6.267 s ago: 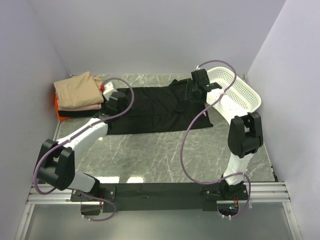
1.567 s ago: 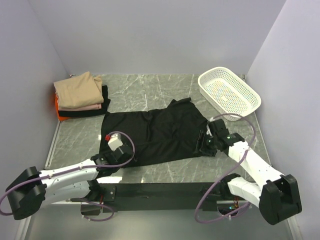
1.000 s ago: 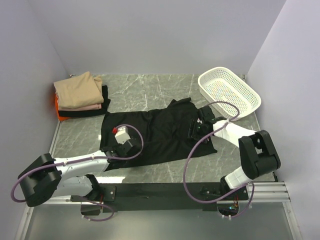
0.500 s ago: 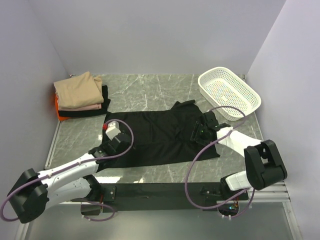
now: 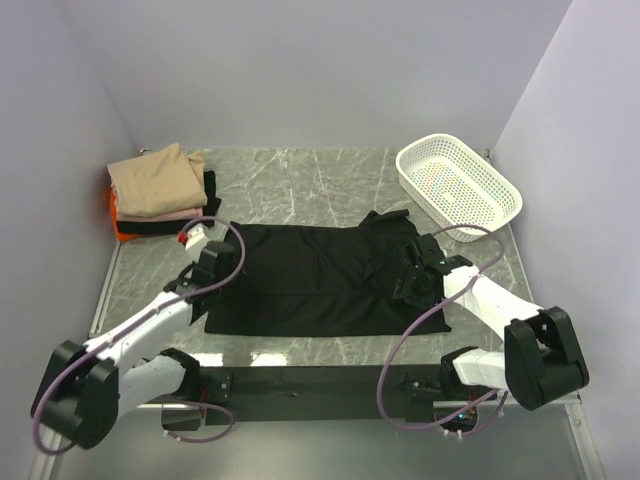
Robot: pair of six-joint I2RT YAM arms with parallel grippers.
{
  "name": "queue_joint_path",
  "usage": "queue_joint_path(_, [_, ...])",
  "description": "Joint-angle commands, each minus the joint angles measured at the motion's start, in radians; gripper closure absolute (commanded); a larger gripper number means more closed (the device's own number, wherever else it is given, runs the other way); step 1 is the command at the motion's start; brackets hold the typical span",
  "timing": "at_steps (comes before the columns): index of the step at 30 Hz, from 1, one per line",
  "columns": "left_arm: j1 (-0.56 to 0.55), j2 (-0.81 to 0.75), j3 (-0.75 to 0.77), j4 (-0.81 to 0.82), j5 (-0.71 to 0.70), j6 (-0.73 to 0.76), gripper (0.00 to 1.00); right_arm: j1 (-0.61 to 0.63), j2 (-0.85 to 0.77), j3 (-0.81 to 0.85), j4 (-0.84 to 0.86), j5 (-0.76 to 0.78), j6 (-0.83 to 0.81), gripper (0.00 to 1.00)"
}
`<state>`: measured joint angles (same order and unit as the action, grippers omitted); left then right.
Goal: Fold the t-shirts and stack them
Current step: Fold the tshirt
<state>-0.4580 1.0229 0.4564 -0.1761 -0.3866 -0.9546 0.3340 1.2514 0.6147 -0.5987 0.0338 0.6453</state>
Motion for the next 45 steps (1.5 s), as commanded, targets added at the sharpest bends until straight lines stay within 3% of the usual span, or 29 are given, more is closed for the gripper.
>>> queue_joint_path(1, [0.059, 0.084, 0.112, 0.101, -0.02, 0.076, 0.58, 0.002, -0.064, 0.01, -0.021, -0.026, -0.015, 0.39])
queue_joint_path(13, [0.17, 0.527, 0.438, 0.168, -0.152, 0.234, 0.65, 0.017, -0.133, 0.074, 0.068, -0.15, -0.078, 0.4])
queue_joint_path(22, [0.208, 0.745, 0.582, 0.219, -0.1, 0.31, 0.68, 0.02, -0.173, 0.03, 0.116, -0.184, -0.095, 0.4])
queue_joint_path(45, [0.237, 0.858, 0.653, 0.152, -0.009, 0.313, 0.67, 0.02, -0.164, 0.014, 0.137, -0.198, -0.095, 0.4])
